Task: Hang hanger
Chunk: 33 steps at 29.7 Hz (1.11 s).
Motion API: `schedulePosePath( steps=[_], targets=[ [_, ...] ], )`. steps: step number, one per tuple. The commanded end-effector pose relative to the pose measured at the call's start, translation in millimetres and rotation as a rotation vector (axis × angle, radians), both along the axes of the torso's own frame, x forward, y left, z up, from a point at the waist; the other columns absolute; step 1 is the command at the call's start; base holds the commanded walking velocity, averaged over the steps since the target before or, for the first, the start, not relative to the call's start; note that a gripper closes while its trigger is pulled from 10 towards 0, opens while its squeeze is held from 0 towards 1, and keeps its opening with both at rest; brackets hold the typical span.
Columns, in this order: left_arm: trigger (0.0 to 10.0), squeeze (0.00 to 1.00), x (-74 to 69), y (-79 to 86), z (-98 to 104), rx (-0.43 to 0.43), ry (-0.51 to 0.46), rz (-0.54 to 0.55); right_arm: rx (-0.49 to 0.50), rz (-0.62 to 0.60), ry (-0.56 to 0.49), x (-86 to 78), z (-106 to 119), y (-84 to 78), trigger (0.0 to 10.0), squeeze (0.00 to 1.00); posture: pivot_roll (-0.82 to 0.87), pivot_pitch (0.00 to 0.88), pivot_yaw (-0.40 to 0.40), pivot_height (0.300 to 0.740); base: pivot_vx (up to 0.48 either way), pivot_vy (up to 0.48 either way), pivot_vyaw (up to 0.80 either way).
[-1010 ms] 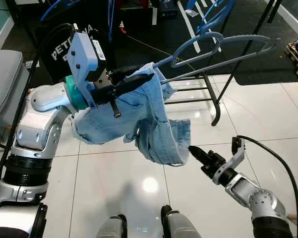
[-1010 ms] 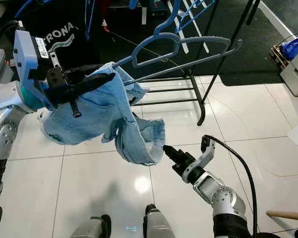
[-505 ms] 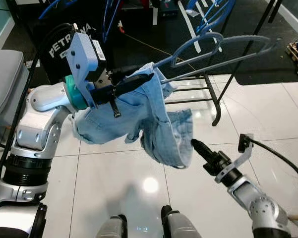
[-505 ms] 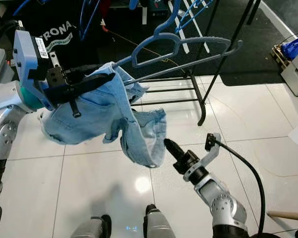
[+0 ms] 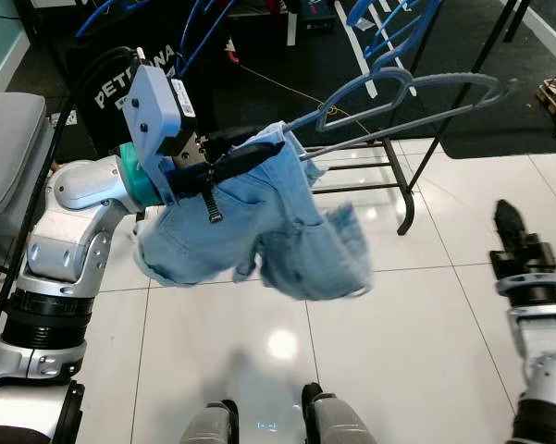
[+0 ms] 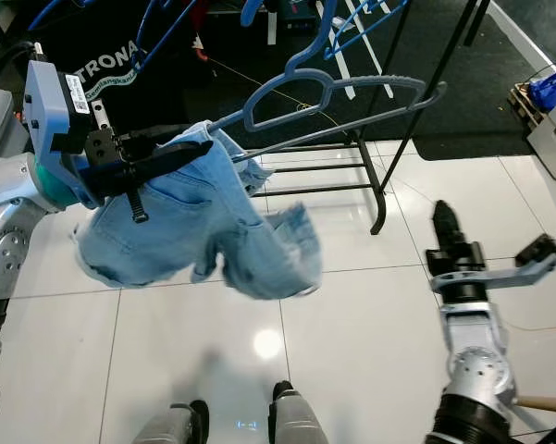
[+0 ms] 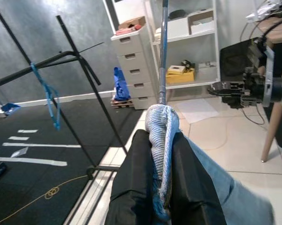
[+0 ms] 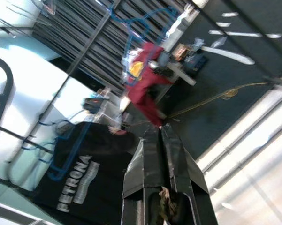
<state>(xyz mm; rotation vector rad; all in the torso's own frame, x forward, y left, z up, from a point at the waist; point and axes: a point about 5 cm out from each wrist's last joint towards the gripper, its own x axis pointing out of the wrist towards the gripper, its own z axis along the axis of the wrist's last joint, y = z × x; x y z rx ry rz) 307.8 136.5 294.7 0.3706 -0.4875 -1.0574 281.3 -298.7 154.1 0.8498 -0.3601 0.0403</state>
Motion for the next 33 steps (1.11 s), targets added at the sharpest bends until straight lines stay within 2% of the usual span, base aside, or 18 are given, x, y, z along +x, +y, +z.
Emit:
schedulePosePath(
  steps=[1, 4, 5, 6, 7, 8, 9, 10, 11, 12, 15, 17, 18, 24, 33],
  targets=[
    [0.0, 0.00, -7.1, -1.9, 3.0, 0.011, -0.030, -0.033, -0.018, -0.033, 0.029, -1.9, -1.8, -6.9, 0.0, 0.00, -0.05, 0.135, 0.077, 0.740, 0.000, 0.000, 0.00],
    [0.0, 0.00, -7.2, -1.8, 2.3, 0.009, -0.028, -0.030, -0.033, -0.011, 0.047, -1.6, 0.5, -7.5, 0.0, 0.00, -0.05, 0.136, 0.075, 0.740, 0.000, 0.000, 0.00],
    [0.0, 0.00, -6.7, -1.6, 2.2, 0.006, -0.029, -0.024, -0.140, 0.109, 0.144, -0.6, -7.9, 4.6, 0.0, 0.00, -0.05, 0.136, 0.075, 0.740, 0.000, 0.000, 0.00],
    [0.0, 0.00, -6.2, -2.2, 2.6, 0.003, -0.031, -0.021, -0.230, 0.273, 0.264, -3.7, -25.7, 26.2, 7.1, 0.00, -0.05, 0.133, 0.072, 0.740, 0.000, 0.000, 0.00],
    [0.0, 0.00, -5.9, -2.6, 2.9, 0.001, -0.032, -0.019, -0.282, 0.387, 0.349, -8.8, -39.8, 41.4, 7.1, 0.00, -0.05, 0.133, 0.072, 0.740, 0.000, 0.000, 0.00],
    [0.0, 0.00, -5.9, -2.6, 2.9, 0.001, -0.032, -0.019, -0.282, 0.387, 0.349, -8.8, -39.8, 41.4, 7.1, 0.00, -0.05, 0.133, 0.072, 0.740, 0.000, 0.000, 0.00],
    [0.0, 0.00, -5.5, -3.4, 3.6, -0.002, -0.036, -0.018, -0.298, 0.450, 0.410, -13.1, -53.5, 55.5, 10.0, 0.75, -0.05, 0.132, 0.067, 0.740, 0.000, 0.000, 0.00],
    [0.0, 0.00, -5.5, -3.4, 3.6, -0.002, -0.036, -0.018, -0.298, 0.450, 0.410, -13.1, -53.5, 55.5, 10.0, 0.75, -0.05, 0.132, 0.067, 0.740, 0.000, 0.000, 0.00],
    [0.0, 0.00, -5.1, -4.0, 4.5, -0.006, -0.040, -0.015, -0.268, 0.476, 0.424, -14.9, -60.6, 66.0, 10.0, 1.00, -0.05, 0.132, 0.067, 0.740, 0.000, 0.000, 0.00],
    [0.0, 0.00, -5.1, -4.0, 4.5, -0.006, -0.040, -0.015, -0.268, 0.476, 0.424, -14.9, -60.6, 66.0, 10.0, 1.00, -0.05, 0.132, 0.067, 0.740, 0.000, 0.000, 0.00],
    [0.0, 0.00, -5.8, -6.0, 5.7, -0.014, -0.044, -0.017, -0.162, 0.470, 0.444, -14.1, -74.8, 84.6, 10.0, 1.00, -0.05, 0.131, 0.067, 0.740, 0.000, 0.000, 0.00],
    [0.0, 0.00, -5.8, -6.0, 5.7, -0.014, -0.044, -0.017, -0.162, 0.470, 0.444, -14.1, -74.8, 84.6, 10.0, 1.00, -0.05, 0.131, 0.067, 0.740, 0.000, 0.000, 0.00],
    [0.0, 0.00, -6.5, -6.9, 5.6, -0.017, -0.043, -0.021, -0.130, 0.473, 0.439, -12.8, -79.1, 90.6, 10.0, 1.00, -0.04, 0.120, 0.068, 0.740, 0.000, 0.000, 0.00],
    [0.0, 0.00, -7.2, -8.7, 5.9, -0.021, -0.044, -0.028, -0.076, 0.481, 0.433, -10.0, -79.2, 91.4, 10.0, 1.00, -0.04, 0.114, 0.067, 0.740, 0.000, 0.000, 0.00],
    [0.0, 0.00, -9.4, -13.3, 6.9, -0.028, -0.047, -0.048, 0.024, 0.497, 0.567, -1.0, -97.5, 93.6, 10.0, 1.00, -0.03, 0.114, 0.060, 0.740, 0.000, 0.000, 0.00]
  ],
)
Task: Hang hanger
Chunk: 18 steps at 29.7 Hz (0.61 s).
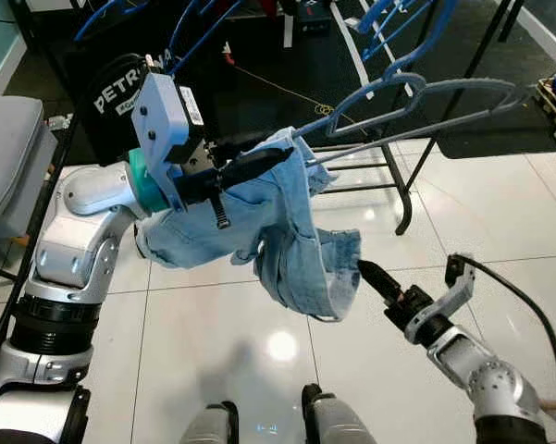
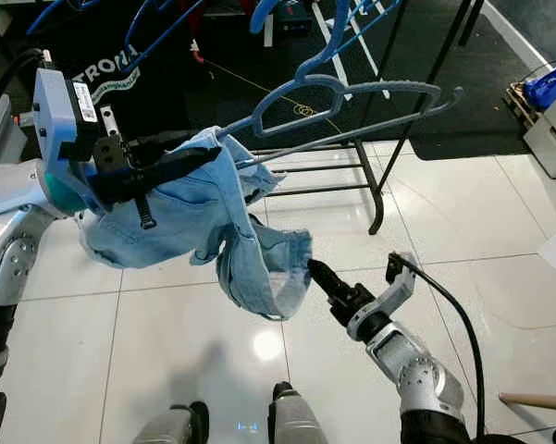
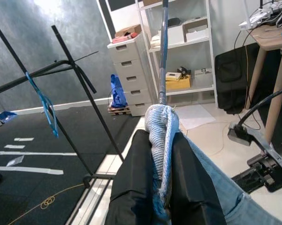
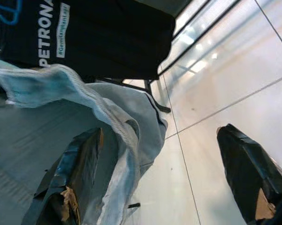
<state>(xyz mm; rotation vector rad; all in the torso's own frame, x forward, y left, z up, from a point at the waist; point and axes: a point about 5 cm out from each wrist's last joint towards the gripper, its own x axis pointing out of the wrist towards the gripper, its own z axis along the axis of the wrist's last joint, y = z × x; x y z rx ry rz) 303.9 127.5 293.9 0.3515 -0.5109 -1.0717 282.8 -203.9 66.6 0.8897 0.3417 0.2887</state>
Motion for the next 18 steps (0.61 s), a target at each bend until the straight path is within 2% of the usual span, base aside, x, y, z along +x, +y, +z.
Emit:
schedulePosePath(
  steps=[1, 2, 3, 5, 6, 10, 18],
  targets=[
    [0.0, 0.00, -5.4, -4.3, 7.6, -0.007, -0.039, -0.025, 0.016, -0.017, 0.060, -2.4, -10.1, -1.2, 10.0, 1.00, -0.03, 0.114, 0.060, 0.740, 0.000, 0.000, 0.00],
    [0.0, 0.00, -5.4, -4.3, 7.6, -0.007, -0.039, -0.025, 0.016, -0.017, 0.060, -2.4, -10.1, -1.2, 10.0, 1.00, -0.03, 0.114, 0.060, 0.740, 0.000, 0.000, 0.00],
    [0.0, 0.00, -6.0, -5.6, 7.7, -0.008, -0.039, -0.029, 0.037, -0.001, 0.086, 1.0, -13.2, 2.7, 10.0, 0.82, -0.03, 0.116, 0.059, 0.740, 0.000, 0.000, 0.00],
    [0.0, 0.00, -6.0, -5.6, 7.7, -0.008, -0.039, -0.029, 0.037, -0.001, 0.086, 1.0, -13.2, 2.7, 10.0, 0.82, -0.03, 0.116, 0.059, 0.740, 0.000, 0.000, 0.00],
    [0.0, 0.00, -6.9, -7.5, 7.5, -0.010, -0.038, -0.034, 0.056, 0.027, 0.097, 5.1, -13.9, 8.2, 10.0, 0.00, -0.03, 0.122, 0.055, 0.740, 0.000, 0.000, 0.00],
    [0.0, 0.00, -9.3, -13.4, 4.7, -0.017, -0.029, -0.050, 0.077, 0.114, 0.088, 16.3, -10.2, 24.0, 10.0, 0.00, -0.03, 0.130, 0.050, 0.740, 0.000, 0.000, 0.00],
    [0.0, 0.00, -14.1, -21.0, -0.7, -0.011, -0.013, -0.081, 0.040, 0.171, 0.114, 22.0, -13.4, 31.4, 10.0, 0.00, -0.02, 0.141, 0.044, 0.740, 0.000, 0.000, 0.00]
  ],
)
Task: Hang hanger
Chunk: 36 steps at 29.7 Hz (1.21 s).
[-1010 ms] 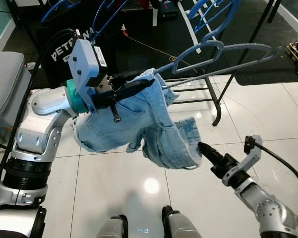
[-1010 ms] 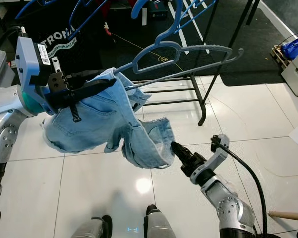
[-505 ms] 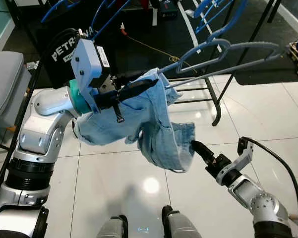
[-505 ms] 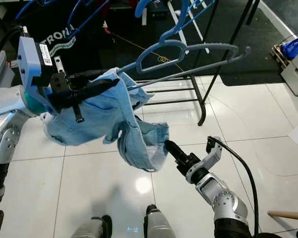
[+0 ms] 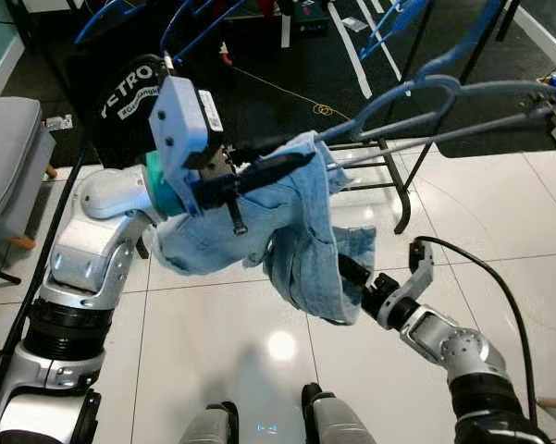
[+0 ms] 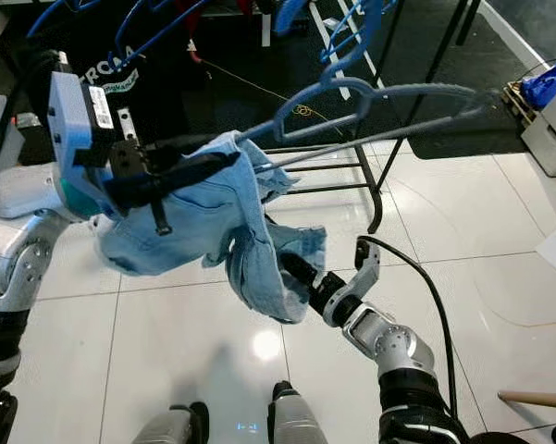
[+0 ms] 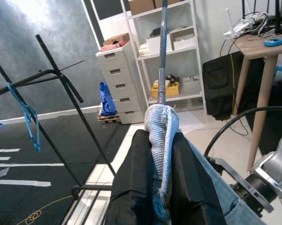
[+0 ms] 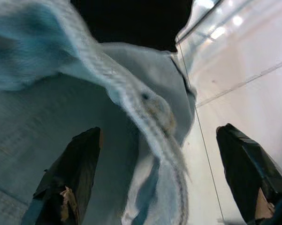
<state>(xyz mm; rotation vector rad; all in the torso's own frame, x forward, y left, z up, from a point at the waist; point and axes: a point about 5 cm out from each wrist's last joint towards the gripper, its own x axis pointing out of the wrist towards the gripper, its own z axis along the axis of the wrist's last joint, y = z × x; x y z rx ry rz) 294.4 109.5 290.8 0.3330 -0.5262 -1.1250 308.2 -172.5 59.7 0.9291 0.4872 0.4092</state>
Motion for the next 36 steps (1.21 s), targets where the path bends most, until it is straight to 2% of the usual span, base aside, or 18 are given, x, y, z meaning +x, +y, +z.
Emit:
schedulePosePath(
  steps=[1, 2, 18, 24, 26, 29, 31, 32, 33, 35, 36],
  targets=[
    [0.0, 0.00, -4.9, -3.4, 1.9, -0.004, -0.013, -0.025, -0.021, 0.016, 0.031, -3.2, -6.9, -0.2, 7.2, 0.00, -0.02, 0.143, 0.041, 0.740, 0.000, 0.000, 0.00],
    [0.0, 0.00, -4.8, -3.2, 1.8, -0.004, -0.013, -0.023, -0.028, 0.013, 0.034, -3.2, -7.4, -1.0, 0.0, 0.00, -0.03, 0.145, 0.038, 0.740, 0.000, 0.000, 0.00],
    [0.0, 0.00, -2.4, 0.1, 0.2, 0.001, -0.008, 0.002, -0.095, -0.046, 0.011, -5.0, -14.5, -12.8, 0.0, 0.00, -0.04, 0.149, 0.051, 0.740, 0.000, 0.000, 0.00],
    [0.0, 0.00, -0.3, 3.8, -1.5, 0.016, -0.007, 0.018, -0.126, -0.140, -0.068, -1.9, -8.0, -23.1, 0.0, 0.00, -0.04, 0.145, 0.055, 0.740, 0.000, 0.000, 0.00],
    [0.0, 0.00, 0.8, 7.1, -4.2, 0.035, -0.008, 0.034, -0.139, -0.208, -0.112, -1.3, -0.5, -33.6, 0.0, 0.00, -0.04, 0.141, 0.055, 0.740, 0.000, 0.000, 0.00],
    [0.0, 0.00, 1.2, 8.7, -5.7, 0.047, -0.008, 0.040, -0.143, -0.237, -0.133, -1.9, 4.0, -39.4, 0.0, 0.00, -0.04, 0.141, 0.055, 0.740, 0.000, 0.000, 0.00],
    [0.0, 0.00, 1.4, 12.4, -10.3, 0.068, -0.003, 0.051, -0.163, -0.305, -0.169, -6.7, 13.3, -57.4, 0.0, 0.00, -0.05, 0.138, 0.063, 0.740, 0.000, 0.000, 0.00],
    [0.0, 0.00, 1.4, 12.4, -10.3, 0.068, -0.003, 0.051, -0.163, -0.305, -0.169, -6.7, 13.3, -57.4, 0.0, 0.00, -0.05, 0.138, 0.063, 0.740, 0.000, 0.000, 0.00],
    [0.0, 0.00, 1.6, 13.5, -12.3, 0.076, 0.001, 0.054, -0.176, -0.333, -0.182, -9.4, 17.4, -65.5, 0.0, 0.00, -0.05, 0.138, 0.064, 0.740, 0.000, 0.000, 0.00],
    [0.0, 0.00, 1.6, 13.5, -12.3, 0.076, 0.001, 0.054, -0.176, -0.333, -0.182, -9.4, 17.4, -65.5, 0.0, 0.00, -0.05, 0.138, 0.064, 0.740, 0.000, 0.000, 0.00],
    [0.0, 0.00, 1.6, 14.4, -15.4, 0.095, 0.004, 0.054, -0.195, -0.369, -0.203, -12.1, 23.6, -75.8, 0.0, 0.00, -0.05, 0.138, 0.065, 0.740, 0.000, 0.000, 0.00]
  ],
)
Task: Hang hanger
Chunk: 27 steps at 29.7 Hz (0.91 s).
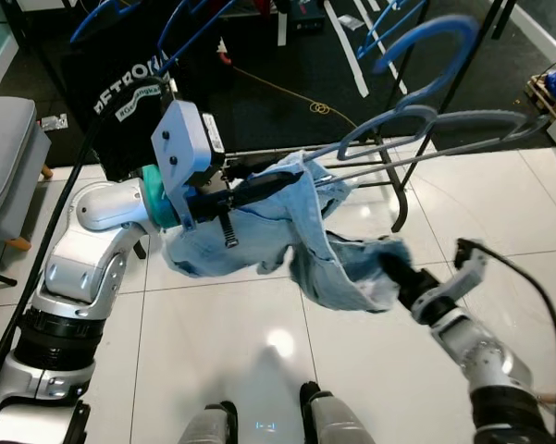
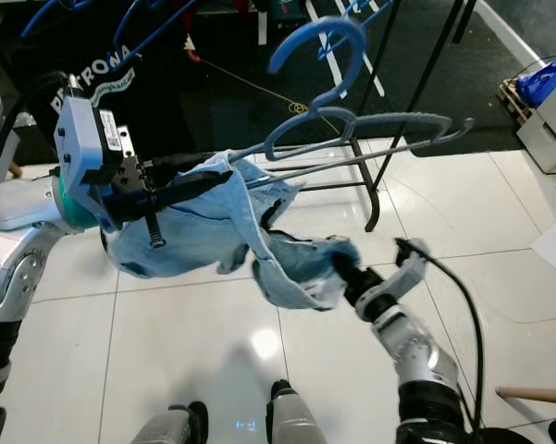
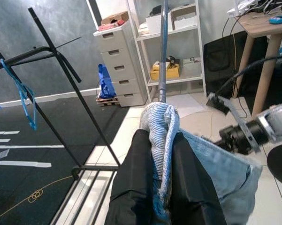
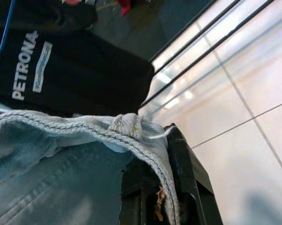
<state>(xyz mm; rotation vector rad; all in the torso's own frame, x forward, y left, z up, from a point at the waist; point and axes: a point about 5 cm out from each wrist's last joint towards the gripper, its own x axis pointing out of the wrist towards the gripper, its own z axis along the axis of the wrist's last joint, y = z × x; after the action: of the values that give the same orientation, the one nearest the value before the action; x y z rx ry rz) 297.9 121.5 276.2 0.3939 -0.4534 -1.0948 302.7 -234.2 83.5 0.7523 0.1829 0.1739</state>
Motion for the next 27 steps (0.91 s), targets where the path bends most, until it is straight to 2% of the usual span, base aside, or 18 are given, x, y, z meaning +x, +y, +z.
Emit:
schedulePosePath(
  steps=[1, 4, 5, 6, 7, 9, 13, 15, 20, 22, 23, 24, 27],
  targets=[
    [0.0, 0.00, -2.0, 2.4, -0.8, 0.023, -0.019, -0.003, 0.001, -0.062, 0.001, -6.6, -0.3, -14.1, 0.0, 0.00, -0.05, 0.138, 0.065, 0.740, 0.000, 0.000, 0.00],
    [0.0, 0.00, -1.5, 4.9, -13.1, 0.090, -0.005, -0.003, 0.000, -0.226, -0.135, -11.9, 35.9, -50.9, 0.0, 0.00, -0.06, 0.141, 0.069, 0.740, 0.000, 0.000, 0.00],
    [0.0, 0.00, -1.5, 4.9, -13.1, 0.090, -0.005, -0.003, 0.000, -0.226, -0.135, -11.9, 35.9, -50.9, 0.0, 0.00, -0.06, 0.141, 0.069, 0.740, 0.000, 0.000, 0.00],
    [0.0, 0.00, -1.4, 5.1, -17.5, 0.102, 0.002, -0.002, 0.026, -0.317, -0.211, -14.4, 57.2, -70.6, 0.0, 0.00, -0.06, 0.142, 0.070, 0.740, 0.000, 0.000, 0.00],
    [0.0, 0.00, -1.4, 5.1, -17.5, 0.102, 0.002, -0.002, 0.026, -0.317, -0.211, -14.4, 57.2, -70.6, 0.0, 0.00, -0.06, 0.142, 0.070, 0.740, 0.000, 0.000, 0.00],
    [0.0, 0.00, -1.9, 5.0, -20.3, 0.113, 0.004, -0.007, 0.042, -0.352, -0.238, -15.5, 67.5, -82.3, 0.0, 0.00, -0.07, 0.141, 0.072, 0.740, 0.000, 0.000, 0.00],
    [0.0, 0.00, -2.0, 5.0, -21.1, 0.116, 0.004, -0.008, 0.044, -0.357, -0.238, -16.1, 69.5, -84.6, 0.0, 0.00, -0.07, 0.141, 0.072, 0.740, 0.000, 0.000, 0.00],
    [0.0, 0.00, -2.8, 6.8, -25.2, 0.150, 0.003, -0.013, 0.021, -0.349, -0.211, -16.1, 70.6, -90.6, 0.0, 0.00, -0.07, 0.140, 0.066, 0.740, 0.000, 0.000, 0.00],
    [0.0, 0.00, -3.6, 8.1, -28.5, 0.173, 0.003, -0.013, -0.022, -0.289, -0.159, -15.1, 67.8, -86.1, 0.0, 0.00, -0.07, 0.139, 0.061, 0.740, 0.000, 0.000, 0.00],
    [0.0, 0.00, -4.3, 5.7, -29.8, 0.172, 0.001, -0.012, -0.060, -0.226, -0.107, -11.9, 60.3, -71.2, 0.0, 0.00, -0.06, 0.136, 0.053, 0.740, 0.000, 0.000, 0.00],
    [0.0, 0.00, -4.3, 5.7, -29.8, 0.172, 0.001, -0.012, -0.060, -0.226, -0.107, -11.9, 60.3, -71.2, 0.0, 0.00, -0.06, 0.136, 0.053, 0.740, 0.000, 0.000, 0.00],
    [0.0, 0.00, -4.8, 3.4, -30.8, 0.170, 0.001, -0.014, -0.115, -0.184, -0.080, -9.5, 55.1, -59.7, 0.0, 0.00, -0.06, 0.133, 0.052, 0.740, 0.000, 0.000, 0.00],
    [0.0, 0.00, -5.0, 1.6, -31.8, 0.170, 0.001, -0.016, -0.140, -0.158, -0.068, -7.3, 51.7, -50.1, 0.0, 0.00, -0.06, 0.131, 0.052, 0.740, 0.000, 0.000, 0.00]
  ],
)
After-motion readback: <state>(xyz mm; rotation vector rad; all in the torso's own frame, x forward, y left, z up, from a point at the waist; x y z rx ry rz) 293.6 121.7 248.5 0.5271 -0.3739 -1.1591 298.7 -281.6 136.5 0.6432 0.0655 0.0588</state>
